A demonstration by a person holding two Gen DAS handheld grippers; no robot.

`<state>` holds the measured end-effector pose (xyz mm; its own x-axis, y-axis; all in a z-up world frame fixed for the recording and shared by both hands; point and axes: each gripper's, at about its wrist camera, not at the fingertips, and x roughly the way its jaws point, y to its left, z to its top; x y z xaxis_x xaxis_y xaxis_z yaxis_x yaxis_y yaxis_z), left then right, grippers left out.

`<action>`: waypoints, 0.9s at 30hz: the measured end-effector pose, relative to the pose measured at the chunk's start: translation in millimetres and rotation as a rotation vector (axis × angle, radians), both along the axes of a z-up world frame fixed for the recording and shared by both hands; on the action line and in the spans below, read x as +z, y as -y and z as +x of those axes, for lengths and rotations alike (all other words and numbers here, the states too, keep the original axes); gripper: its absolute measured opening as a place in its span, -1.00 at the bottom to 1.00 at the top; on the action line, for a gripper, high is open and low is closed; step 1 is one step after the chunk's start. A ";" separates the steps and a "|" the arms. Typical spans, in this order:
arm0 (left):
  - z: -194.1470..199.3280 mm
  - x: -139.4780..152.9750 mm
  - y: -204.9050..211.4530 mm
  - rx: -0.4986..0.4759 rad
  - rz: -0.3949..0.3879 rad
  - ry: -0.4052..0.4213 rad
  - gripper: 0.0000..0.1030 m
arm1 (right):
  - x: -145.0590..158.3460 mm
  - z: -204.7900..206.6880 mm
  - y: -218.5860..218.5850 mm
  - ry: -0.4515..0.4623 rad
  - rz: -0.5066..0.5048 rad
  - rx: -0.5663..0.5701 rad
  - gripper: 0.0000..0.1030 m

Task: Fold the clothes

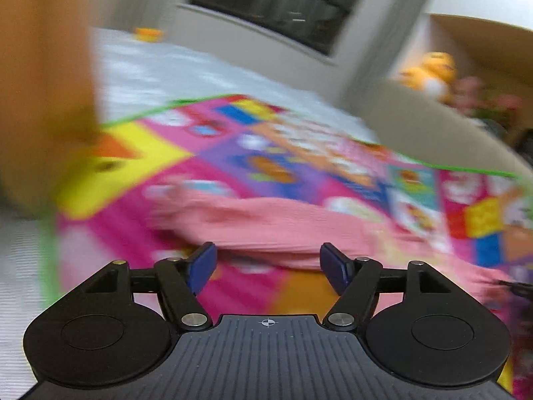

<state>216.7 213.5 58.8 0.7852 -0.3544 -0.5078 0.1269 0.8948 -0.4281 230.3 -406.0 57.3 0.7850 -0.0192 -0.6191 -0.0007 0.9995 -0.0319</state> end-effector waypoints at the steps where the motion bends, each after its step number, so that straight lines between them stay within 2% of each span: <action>1: 7.4 -0.4 17.1 -0.057 -0.031 0.008 0.51 | -1.2 0.2 -1.2 -0.008 0.001 0.008 0.25; 2: 15.5 -2.7 34.4 -0.103 -0.039 0.014 0.54 | -3.1 0.9 -1.8 -0.028 0.003 0.019 0.40; 3: 23.9 -5.2 52.9 -0.150 -0.044 0.020 0.55 | -6.2 0.6 -2.7 -0.059 -0.006 0.031 0.42; 4: 32.7 -9.0 75.5 -0.198 -0.029 0.027 0.58 | -9.9 0.4 -3.7 -0.090 -0.025 0.043 0.43; 6: 49.4 -19.6 115.4 -0.279 0.019 0.034 0.61 | -15.0 -9.5 -4.9 -0.143 -0.087 0.065 0.64; 9: 67.4 -34.4 153.7 -0.324 0.123 0.069 0.68 | -16.7 -32.8 -5.0 -0.191 -0.178 0.104 0.63; 10: 71.8 -39.9 160.4 -0.323 0.155 0.082 0.70 | -16.2 -41.2 -9.4 -0.188 -0.225 0.117 0.63; 12: 76.9 -53.2 159.6 -0.296 0.168 0.065 0.70 | -14.9 -55.7 -19.8 -0.158 -0.324 0.111 0.63; 14: 81.5 -66.2 157.9 -0.269 0.180 0.050 0.70 | -7.4 -67.2 -27.9 -0.057 -0.356 0.075 0.63; 16: 77.1 -72.7 151.2 -0.240 0.185 0.059 0.70 | 6.9 -72.0 -32.2 0.051 -0.264 0.064 0.60; 17: 74.3 -70.9 147.9 -0.214 0.191 0.066 0.70 | 13.5 -69.2 -35.5 0.093 -0.195 0.066 0.39; 18: 71.9 -69.2 146.3 -0.179 0.206 0.070 0.70 | 17.0 -60.8 -42.1 0.117 -0.134 0.084 -0.02; 20: 68.8 -68.2 142.0 -0.127 0.221 0.068 0.70 | 16.7 -36.2 -63.6 0.124 -0.055 0.145 -0.35; 23: 64.1 -66.6 133.0 -0.055 0.224 0.067 0.70 | 8.3 11.9 -111.7 0.109 0.031 0.268 -0.40; 27: 58.1 -66.4 119.0 0.008 0.190 0.067 0.70 | -9.4 81.8 -185.3 0.004 0.122 0.405 -0.40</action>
